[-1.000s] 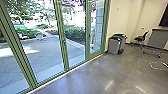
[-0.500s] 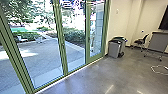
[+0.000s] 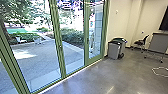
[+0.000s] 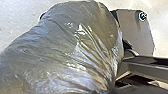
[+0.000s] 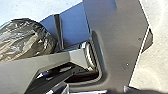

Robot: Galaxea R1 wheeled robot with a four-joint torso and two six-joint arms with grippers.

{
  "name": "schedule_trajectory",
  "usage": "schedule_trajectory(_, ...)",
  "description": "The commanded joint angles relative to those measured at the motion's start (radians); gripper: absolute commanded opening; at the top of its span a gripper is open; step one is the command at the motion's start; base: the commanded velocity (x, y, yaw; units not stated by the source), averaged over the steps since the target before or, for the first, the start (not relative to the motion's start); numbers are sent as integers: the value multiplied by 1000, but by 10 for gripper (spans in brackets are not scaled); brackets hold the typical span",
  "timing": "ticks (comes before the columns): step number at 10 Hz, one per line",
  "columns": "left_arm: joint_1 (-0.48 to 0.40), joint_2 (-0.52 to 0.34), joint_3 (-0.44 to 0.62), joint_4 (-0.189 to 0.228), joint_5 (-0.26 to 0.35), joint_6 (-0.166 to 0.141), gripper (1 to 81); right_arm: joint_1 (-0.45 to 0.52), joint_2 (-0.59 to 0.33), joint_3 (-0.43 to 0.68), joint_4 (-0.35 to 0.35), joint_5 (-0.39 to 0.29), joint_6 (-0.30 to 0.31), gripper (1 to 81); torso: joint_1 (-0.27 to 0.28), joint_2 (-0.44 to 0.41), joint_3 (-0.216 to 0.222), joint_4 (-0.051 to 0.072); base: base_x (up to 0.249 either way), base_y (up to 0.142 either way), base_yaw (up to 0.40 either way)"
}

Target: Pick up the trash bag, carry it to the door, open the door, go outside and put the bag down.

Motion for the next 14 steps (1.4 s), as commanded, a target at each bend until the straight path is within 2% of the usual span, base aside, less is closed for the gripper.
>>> schedule_trajectory(1,-62,-4,-3,3,70,8,10,40,0,2,-9,-54,-5,811,0,0,0,0,154,-86,0)
schedule_trajectory(14,-62,-6,-3,3,69,8,10,43,26,-38,-11,-56,-5,811,0,0,0,0,154,-83,0)
